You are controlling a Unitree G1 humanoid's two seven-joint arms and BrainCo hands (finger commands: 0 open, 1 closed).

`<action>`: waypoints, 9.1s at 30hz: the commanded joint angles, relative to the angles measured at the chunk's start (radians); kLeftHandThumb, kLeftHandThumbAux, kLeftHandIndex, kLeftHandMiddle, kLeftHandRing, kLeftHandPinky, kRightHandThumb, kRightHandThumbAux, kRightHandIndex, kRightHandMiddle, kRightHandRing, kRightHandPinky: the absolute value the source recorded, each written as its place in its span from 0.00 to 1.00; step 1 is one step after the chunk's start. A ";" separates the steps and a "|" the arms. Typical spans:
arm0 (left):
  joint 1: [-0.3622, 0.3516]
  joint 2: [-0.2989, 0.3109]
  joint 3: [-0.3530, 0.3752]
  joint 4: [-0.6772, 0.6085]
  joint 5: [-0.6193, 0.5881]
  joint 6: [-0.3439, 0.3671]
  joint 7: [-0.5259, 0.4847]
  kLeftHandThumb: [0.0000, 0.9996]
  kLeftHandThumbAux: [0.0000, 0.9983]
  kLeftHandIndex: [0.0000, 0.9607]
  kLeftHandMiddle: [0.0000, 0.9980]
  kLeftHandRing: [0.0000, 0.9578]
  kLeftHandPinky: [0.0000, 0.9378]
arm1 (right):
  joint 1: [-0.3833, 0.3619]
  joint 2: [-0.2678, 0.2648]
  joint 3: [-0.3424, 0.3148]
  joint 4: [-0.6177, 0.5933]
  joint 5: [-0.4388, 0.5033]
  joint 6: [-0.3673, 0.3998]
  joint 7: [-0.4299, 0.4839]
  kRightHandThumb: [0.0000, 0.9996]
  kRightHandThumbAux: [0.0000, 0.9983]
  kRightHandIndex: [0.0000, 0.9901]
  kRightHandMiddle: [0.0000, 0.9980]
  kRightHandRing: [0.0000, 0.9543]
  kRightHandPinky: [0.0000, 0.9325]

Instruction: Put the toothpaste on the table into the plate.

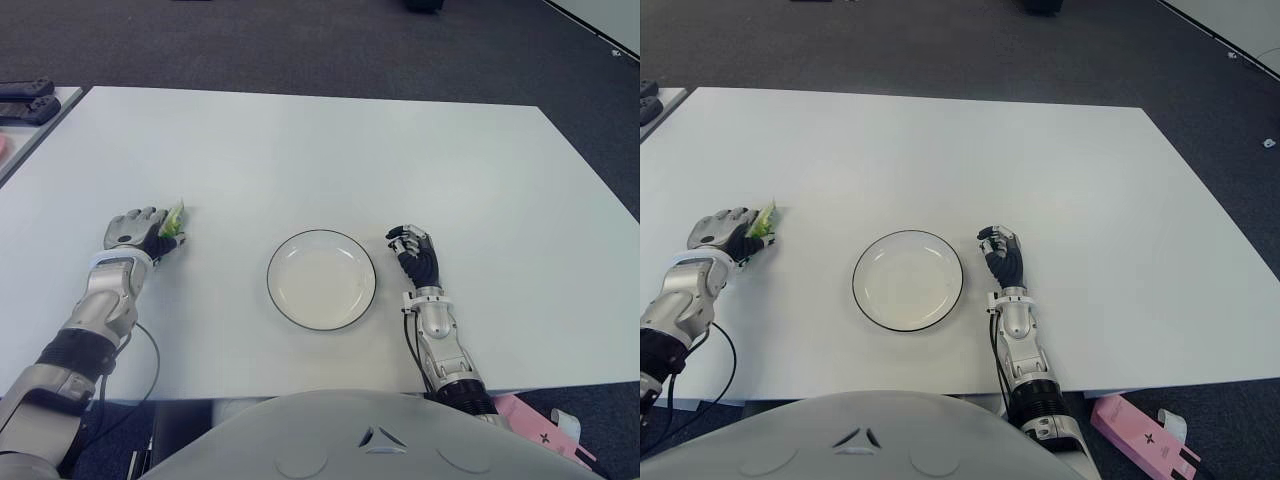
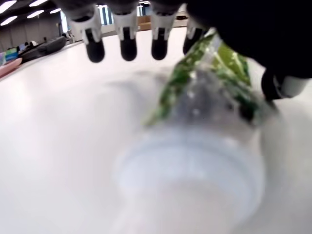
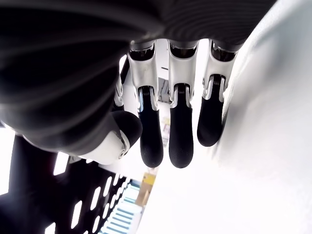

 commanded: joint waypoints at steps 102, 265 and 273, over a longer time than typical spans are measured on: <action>0.274 -0.001 0.095 -0.328 0.077 -0.054 0.072 0.79 0.46 0.48 0.51 0.52 0.54 | 0.079 -0.001 -0.009 -0.016 -0.009 0.086 0.012 0.70 0.73 0.43 0.51 0.53 0.54; 0.367 -0.206 -0.229 -0.355 0.521 0.231 -0.342 0.00 0.43 0.03 0.08 0.06 0.08 | 0.173 -0.015 -0.032 -0.131 -0.004 0.113 0.034 0.70 0.73 0.43 0.50 0.53 0.55; 0.382 -0.229 -0.248 -0.340 0.555 0.259 -0.348 0.00 0.45 0.04 0.09 0.07 0.10 | 0.171 -0.019 -0.036 -0.130 -0.011 0.127 0.034 0.70 0.74 0.43 0.51 0.52 0.51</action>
